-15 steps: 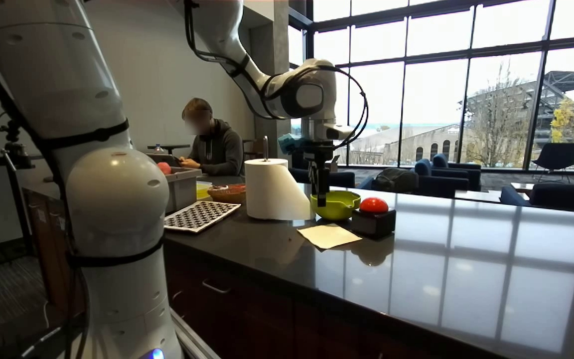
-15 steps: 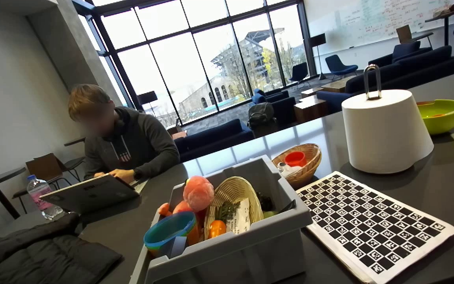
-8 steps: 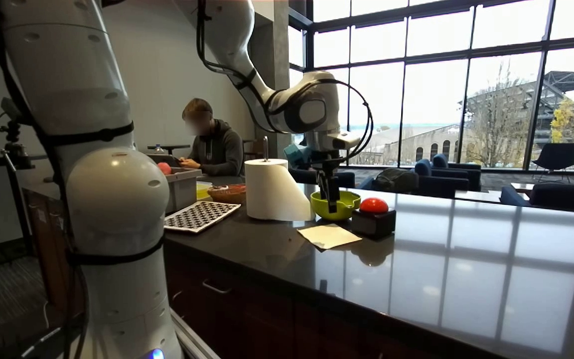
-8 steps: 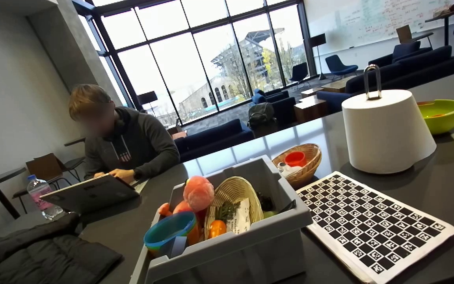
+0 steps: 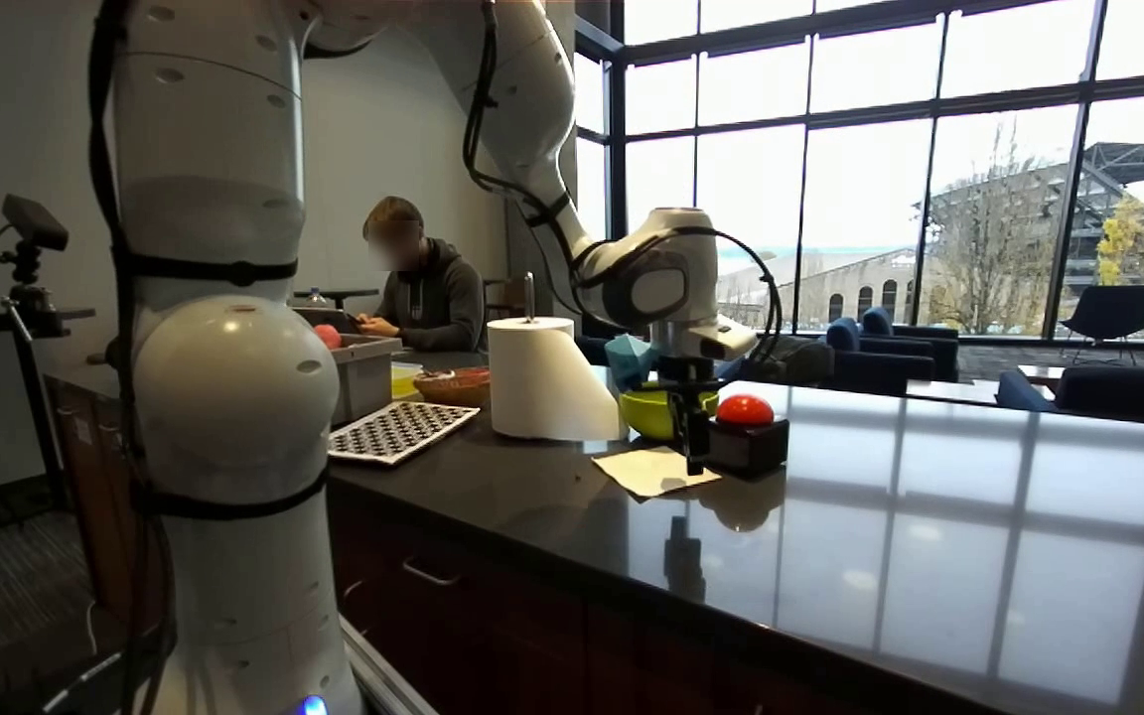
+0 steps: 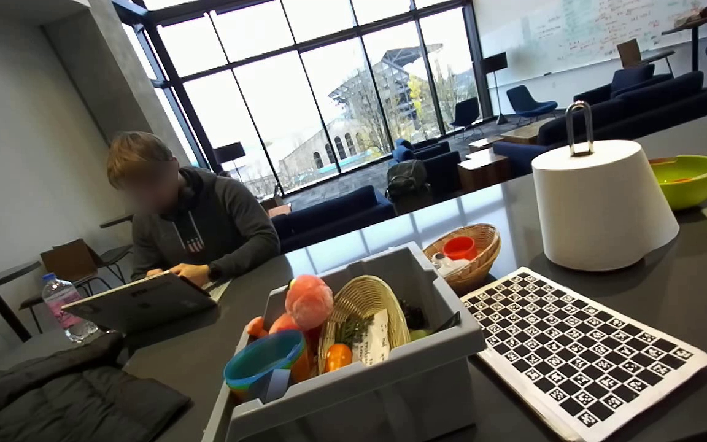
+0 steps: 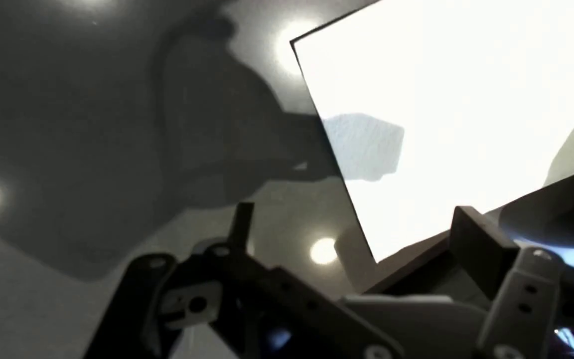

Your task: Use the napkin to wipe the counter.

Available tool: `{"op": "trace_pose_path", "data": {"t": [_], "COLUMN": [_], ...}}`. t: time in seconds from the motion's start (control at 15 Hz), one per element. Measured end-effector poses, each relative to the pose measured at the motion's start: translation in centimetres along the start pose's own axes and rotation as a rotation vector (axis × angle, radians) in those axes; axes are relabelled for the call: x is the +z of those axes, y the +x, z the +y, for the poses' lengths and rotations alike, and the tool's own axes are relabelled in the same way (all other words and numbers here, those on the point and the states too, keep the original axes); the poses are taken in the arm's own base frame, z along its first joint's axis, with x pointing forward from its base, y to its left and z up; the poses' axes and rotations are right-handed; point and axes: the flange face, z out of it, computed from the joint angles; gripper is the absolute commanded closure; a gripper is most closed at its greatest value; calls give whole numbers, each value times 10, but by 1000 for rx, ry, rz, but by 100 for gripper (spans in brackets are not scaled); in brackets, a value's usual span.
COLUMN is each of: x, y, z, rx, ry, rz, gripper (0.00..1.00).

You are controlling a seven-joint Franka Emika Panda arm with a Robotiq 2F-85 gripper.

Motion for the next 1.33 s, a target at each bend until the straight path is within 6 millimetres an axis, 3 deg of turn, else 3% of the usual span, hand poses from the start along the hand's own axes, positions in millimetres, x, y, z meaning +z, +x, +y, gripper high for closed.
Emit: {"op": "trace_pose_path", "data": {"t": [0.33, 0.67, 1.33], "x": [24, 33, 37], "y": [18, 25, 5], "z": [-10, -21, -34], "rx": [66, 85, 17], "ry": [37, 57, 31], "rz": [-40, -68, -172], "gripper": [0, 0, 0]}}
